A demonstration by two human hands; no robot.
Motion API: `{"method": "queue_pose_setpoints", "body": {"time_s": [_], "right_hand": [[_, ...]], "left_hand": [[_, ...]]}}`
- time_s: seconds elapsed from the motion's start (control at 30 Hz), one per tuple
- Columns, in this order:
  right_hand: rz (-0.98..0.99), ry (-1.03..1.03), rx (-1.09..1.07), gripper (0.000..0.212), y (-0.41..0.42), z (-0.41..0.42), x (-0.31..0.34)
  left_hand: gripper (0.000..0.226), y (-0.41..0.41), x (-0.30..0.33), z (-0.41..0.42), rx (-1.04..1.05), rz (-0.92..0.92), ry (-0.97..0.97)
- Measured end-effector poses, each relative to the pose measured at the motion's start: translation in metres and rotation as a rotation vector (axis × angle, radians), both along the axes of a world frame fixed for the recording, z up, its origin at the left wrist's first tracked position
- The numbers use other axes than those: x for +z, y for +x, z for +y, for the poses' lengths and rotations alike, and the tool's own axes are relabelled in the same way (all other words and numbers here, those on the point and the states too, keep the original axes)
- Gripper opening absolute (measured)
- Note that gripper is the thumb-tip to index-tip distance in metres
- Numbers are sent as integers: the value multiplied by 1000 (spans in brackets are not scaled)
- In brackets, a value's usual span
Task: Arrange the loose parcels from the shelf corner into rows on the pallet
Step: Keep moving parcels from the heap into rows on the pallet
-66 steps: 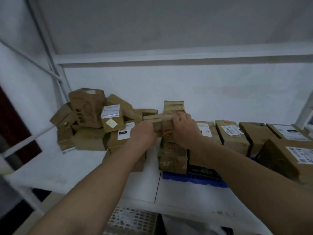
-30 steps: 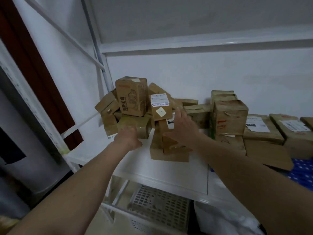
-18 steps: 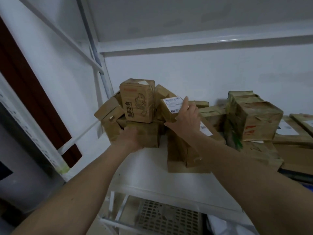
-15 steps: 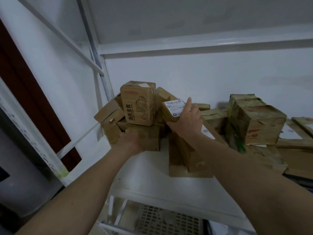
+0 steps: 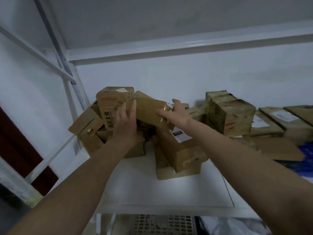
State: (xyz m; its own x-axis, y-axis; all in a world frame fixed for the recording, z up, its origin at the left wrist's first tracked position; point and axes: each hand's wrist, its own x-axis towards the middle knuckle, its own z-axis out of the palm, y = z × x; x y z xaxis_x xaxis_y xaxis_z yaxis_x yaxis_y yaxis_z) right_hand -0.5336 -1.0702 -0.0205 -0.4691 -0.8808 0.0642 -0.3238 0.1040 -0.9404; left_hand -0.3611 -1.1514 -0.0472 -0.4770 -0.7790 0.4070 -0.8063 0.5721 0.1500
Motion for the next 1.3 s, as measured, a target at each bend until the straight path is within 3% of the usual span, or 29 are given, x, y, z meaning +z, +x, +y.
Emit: {"method": "queue_pose_setpoints", "body": {"time_s": [0.07,0.2,0.37,0.63,0.77,0.93,1.1,1.2,1.3], "right_hand": [[-76,10,36,85,-8,16,2],[-184,34,35,60,-34,53,-1],[-119,66,-39,54,-71,105,-2],[-109,31,-184,34,-131,185,3],[52,112,-313,42,-169,225,6],[398,186,-359,48,-218,276,11],[649,339,-213,53,-254,313,22],[697,435,-68,58,-275,336,20],[780,589,31,82,-301,354,9]], "left_hand": [[135,-13,8,6,-87,15,-38],[134,-44,23,23,-331,57,-55],[134,-92,34,54,-556,-1,62],[113,-169,36,125,-636,-61,41],[115,-213,31,170,-606,-87,66],[115,-270,23,224,-585,-150,124],[108,-319,8,268,-532,-140,185],[107,-346,-6,294,-512,-132,212],[110,-373,-19,315,-471,-160,217]]}}
